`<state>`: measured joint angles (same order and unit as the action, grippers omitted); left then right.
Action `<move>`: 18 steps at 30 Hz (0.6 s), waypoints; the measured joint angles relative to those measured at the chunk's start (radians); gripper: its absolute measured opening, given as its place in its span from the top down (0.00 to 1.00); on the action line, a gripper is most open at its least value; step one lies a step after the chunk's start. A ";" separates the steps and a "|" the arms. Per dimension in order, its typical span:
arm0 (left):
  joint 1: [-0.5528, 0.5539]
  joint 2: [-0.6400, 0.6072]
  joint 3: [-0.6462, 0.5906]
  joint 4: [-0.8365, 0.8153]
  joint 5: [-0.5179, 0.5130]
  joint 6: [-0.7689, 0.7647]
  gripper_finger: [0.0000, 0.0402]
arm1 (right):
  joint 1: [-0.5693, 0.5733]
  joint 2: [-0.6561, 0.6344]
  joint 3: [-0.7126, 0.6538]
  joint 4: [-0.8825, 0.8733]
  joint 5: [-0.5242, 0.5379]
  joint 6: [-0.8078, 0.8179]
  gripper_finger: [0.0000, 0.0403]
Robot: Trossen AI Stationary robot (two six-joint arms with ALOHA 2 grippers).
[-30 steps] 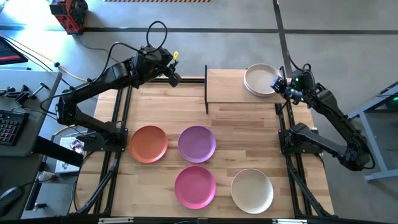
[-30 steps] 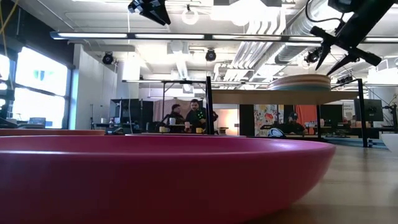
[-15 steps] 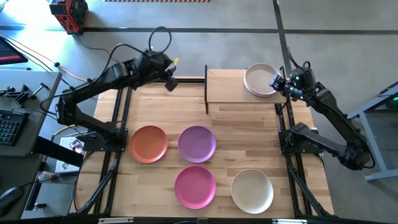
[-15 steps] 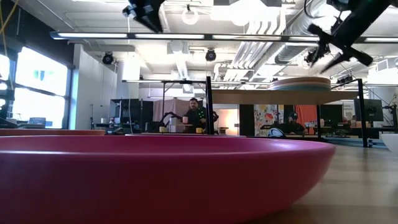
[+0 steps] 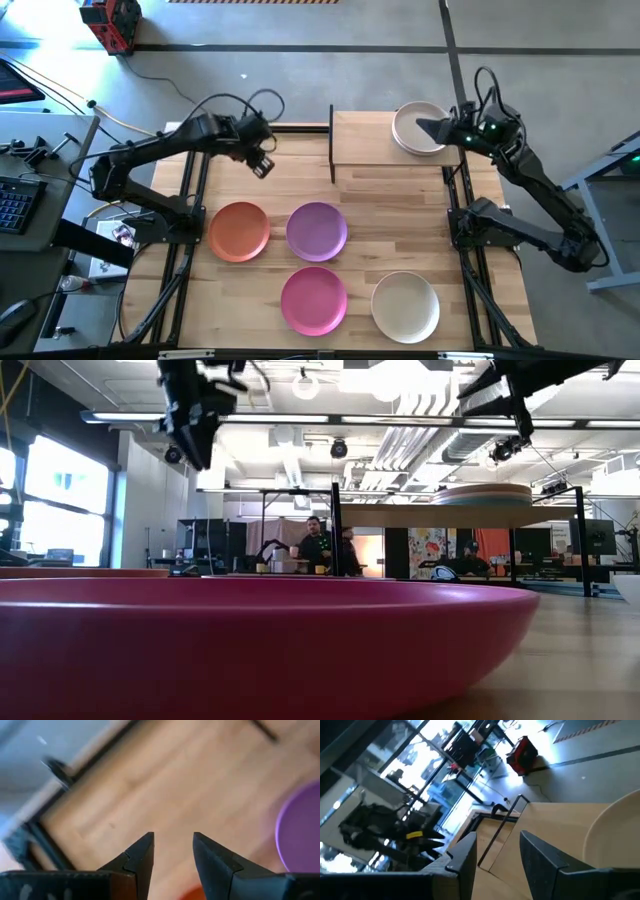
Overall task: Place and stack plates onto a shelf
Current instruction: Put the orange plate on the shelf
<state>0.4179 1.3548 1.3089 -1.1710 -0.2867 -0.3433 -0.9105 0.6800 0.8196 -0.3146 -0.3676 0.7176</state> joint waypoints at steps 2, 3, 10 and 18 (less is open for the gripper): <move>0.000 0.000 -0.058 0.011 0.059 -0.027 0.68 | 0.022 0.000 0.000 -0.003 0.000 -0.021 0.68; 0.000 0.000 -0.085 0.014 0.089 -0.037 0.68 | 0.030 0.000 0.000 -0.007 0.000 -0.024 0.68; 0.000 0.000 -0.273 0.015 0.265 -0.077 0.68 | 0.050 0.001 0.000 -0.022 0.004 -0.053 0.68; 0.000 0.000 -0.458 0.018 0.274 -0.098 0.68 | 0.050 0.001 0.000 -0.054 0.024 -0.070 0.68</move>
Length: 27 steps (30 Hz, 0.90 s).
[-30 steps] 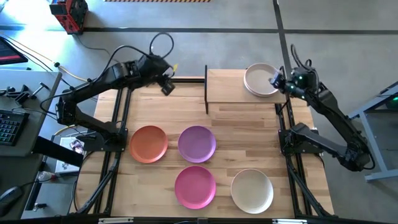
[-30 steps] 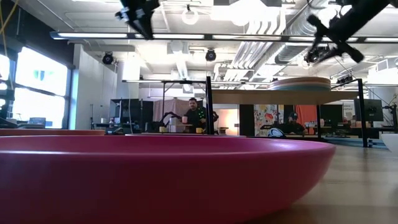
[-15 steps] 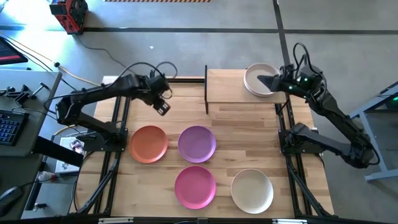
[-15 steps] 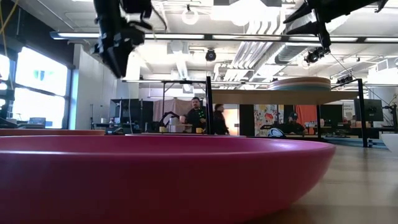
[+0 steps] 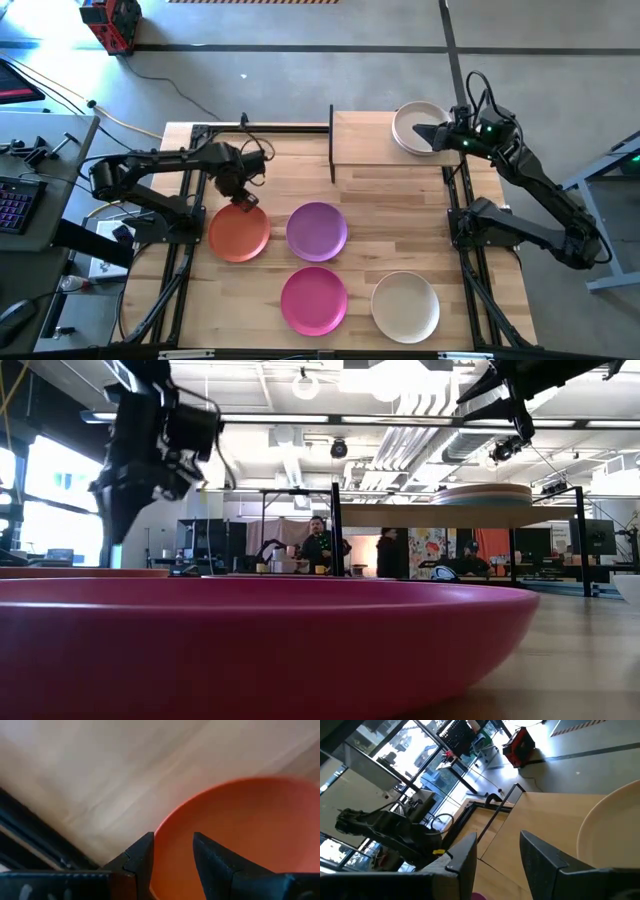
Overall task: Place and stack plates onto a shelf
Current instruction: Put the orange plate on the shelf
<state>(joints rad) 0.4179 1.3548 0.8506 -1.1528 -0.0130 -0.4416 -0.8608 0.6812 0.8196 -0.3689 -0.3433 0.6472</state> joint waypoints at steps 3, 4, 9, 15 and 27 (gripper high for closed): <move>0.000 0.000 -0.052 0.004 -0.006 0.001 0.68 | 0.000 0.000 0.000 -0.001 0.001 0.007 0.68; 0.000 0.000 -0.070 0.008 -0.006 0.004 0.68 | 0.000 0.000 0.000 -0.001 0.001 0.008 0.68; 0.000 0.000 -0.133 0.028 0.000 0.025 0.68 | 0.000 0.000 0.000 -0.001 0.001 0.031 0.68; 0.000 0.000 -0.192 0.091 0.032 0.051 0.68 | 0.000 0.000 0.000 -0.001 0.001 0.054 0.68; 0.000 0.000 -0.236 0.138 0.054 0.068 0.78 | 0.000 0.000 0.000 -0.001 0.001 0.078 0.68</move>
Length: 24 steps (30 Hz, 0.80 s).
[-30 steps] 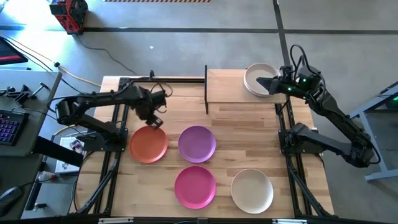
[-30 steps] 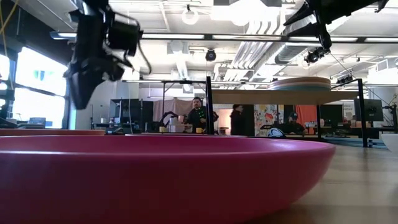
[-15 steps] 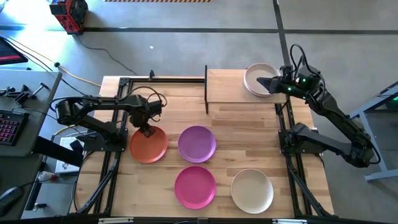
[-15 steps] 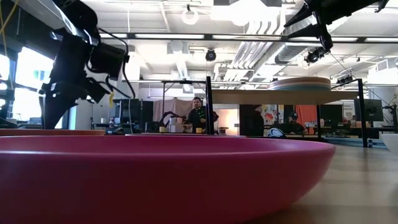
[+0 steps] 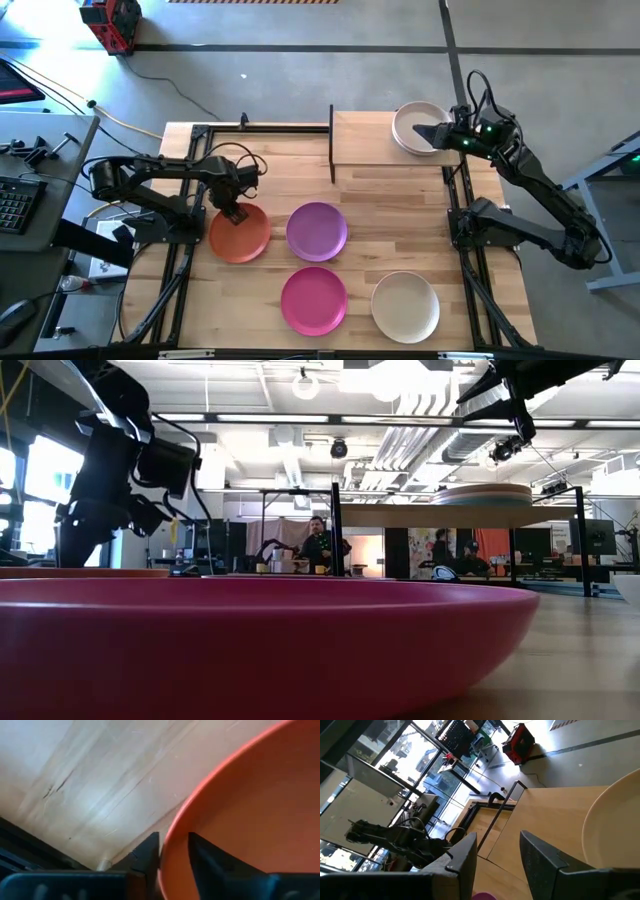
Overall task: Place and stack plates onto a shelf
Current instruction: Put the orange plate on the shelf
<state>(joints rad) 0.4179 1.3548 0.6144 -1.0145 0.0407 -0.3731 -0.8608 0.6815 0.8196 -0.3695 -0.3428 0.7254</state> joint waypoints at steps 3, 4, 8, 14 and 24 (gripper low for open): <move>0.000 0.000 0.001 -0.001 0.003 0.001 0.89 | 0.000 0.000 0.000 0.000 0.000 -0.001 0.68; 0.000 0.000 0.002 -0.005 0.007 0.002 0.93 | 0.000 0.000 0.000 0.000 0.000 -0.004 0.68; 0.000 -0.001 0.035 -0.009 0.014 -0.018 0.97 | 0.000 0.000 0.000 0.000 0.000 -0.009 0.68; 0.000 0.000 0.158 -0.005 -0.025 -0.001 0.99 | 0.000 0.000 0.000 0.000 -0.001 -0.032 0.68; 0.013 0.000 0.476 -0.042 -0.150 0.095 1.00 | 0.105 0.007 0.000 0.056 -0.008 -0.105 0.68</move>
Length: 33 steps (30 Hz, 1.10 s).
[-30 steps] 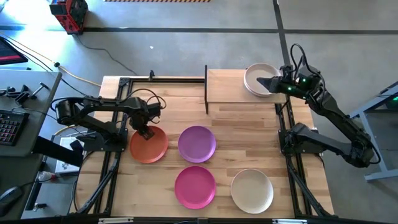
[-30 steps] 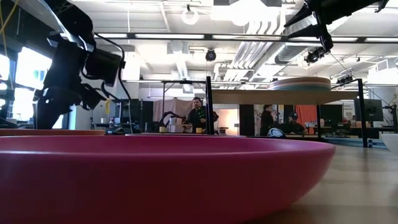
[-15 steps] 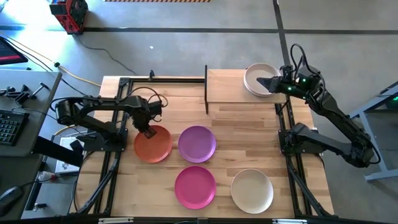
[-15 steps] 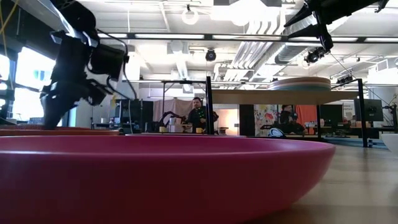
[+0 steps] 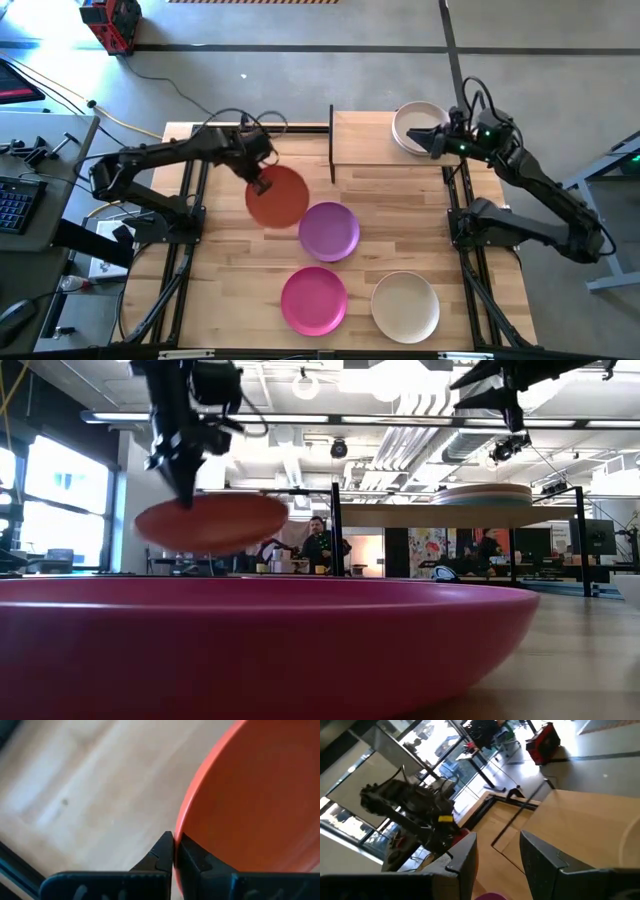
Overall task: Place and stack plates onto a shelf
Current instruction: Put the orange plate on the shelf
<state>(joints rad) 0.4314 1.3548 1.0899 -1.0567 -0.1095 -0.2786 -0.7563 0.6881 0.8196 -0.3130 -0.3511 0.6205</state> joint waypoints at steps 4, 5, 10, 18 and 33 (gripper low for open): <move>0.015 0.000 0.115 -0.008 -0.061 0.026 1.00 | 0.055 0.028 0.000 0.065 0.002 -0.034 0.68; 0.018 0.000 0.144 -0.006 -0.086 0.034 1.00 | 0.072 0.040 0.000 0.085 0.002 -0.053 0.68; 0.022 0.000 0.259 0.070 -0.180 0.090 1.00 | 0.148 0.123 0.000 0.209 0.006 -0.162 0.68; 0.022 0.000 0.328 0.243 -0.298 0.172 1.00 | 0.246 0.267 0.000 0.371 0.175 -0.352 0.68; 0.019 0.041 0.328 0.553 -0.380 0.205 1.00 | 0.385 0.535 0.181 0.469 0.518 -0.669 0.68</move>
<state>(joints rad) 0.4503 1.3960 1.4181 -0.5037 -0.4893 -0.0736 -0.3711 1.2235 1.0011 0.1557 0.1670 -0.0483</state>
